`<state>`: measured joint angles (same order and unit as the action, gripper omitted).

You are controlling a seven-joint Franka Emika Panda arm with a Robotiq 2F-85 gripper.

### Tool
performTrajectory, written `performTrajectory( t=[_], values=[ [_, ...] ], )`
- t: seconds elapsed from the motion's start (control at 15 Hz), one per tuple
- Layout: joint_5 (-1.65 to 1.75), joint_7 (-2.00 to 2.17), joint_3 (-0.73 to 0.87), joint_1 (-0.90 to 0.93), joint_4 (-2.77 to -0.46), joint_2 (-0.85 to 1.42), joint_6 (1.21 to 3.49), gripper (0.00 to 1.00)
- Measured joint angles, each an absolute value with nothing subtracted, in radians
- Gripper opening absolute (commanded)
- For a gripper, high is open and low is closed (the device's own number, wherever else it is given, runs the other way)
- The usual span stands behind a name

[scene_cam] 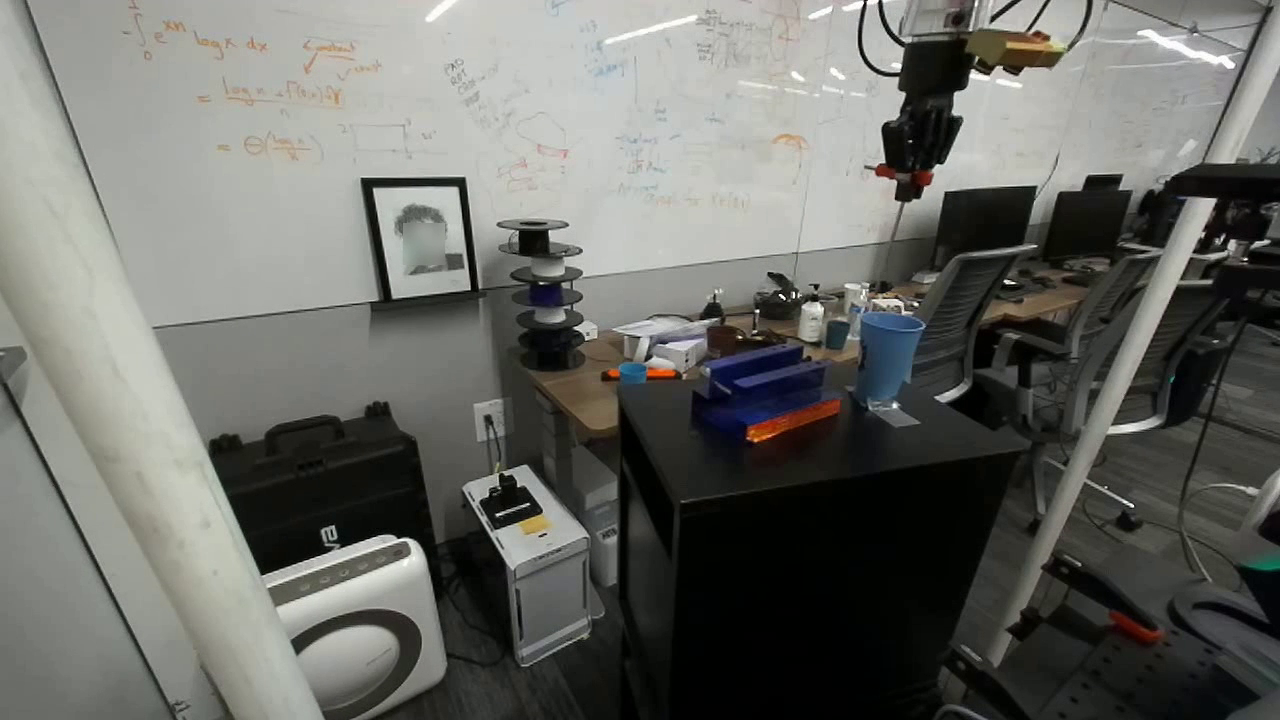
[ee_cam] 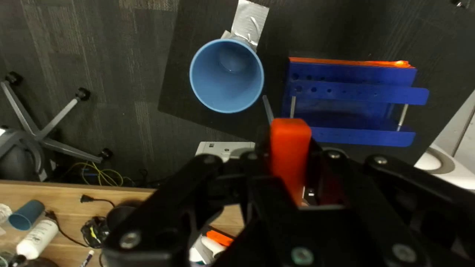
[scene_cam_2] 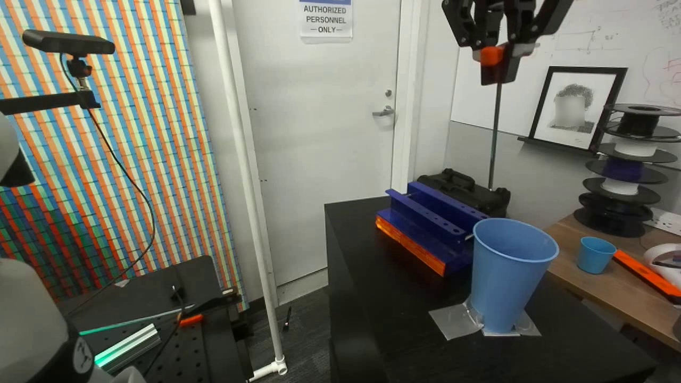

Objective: Pick up the orange object tool and put it in the cup

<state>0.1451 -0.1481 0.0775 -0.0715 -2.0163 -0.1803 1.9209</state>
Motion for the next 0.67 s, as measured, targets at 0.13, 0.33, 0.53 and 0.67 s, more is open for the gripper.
performTrajectory(
  t=[0.13, 0.33, 0.53, 0.67],
  values=[
    [0.140, -0.141, 0.102, -0.089, -2.038, -0.169, 1.927, 0.11],
    [0.122, -0.134, 0.120, -0.096, -2.071, -0.128, 1.967, 0.11],
    [0.106, -0.126, 0.121, -0.096, -2.087, -0.067, 2.021, 0.31],
    [0.101, -0.120, 0.122, -0.098, -2.088, -0.027, 2.042, 0.52]
  ],
)
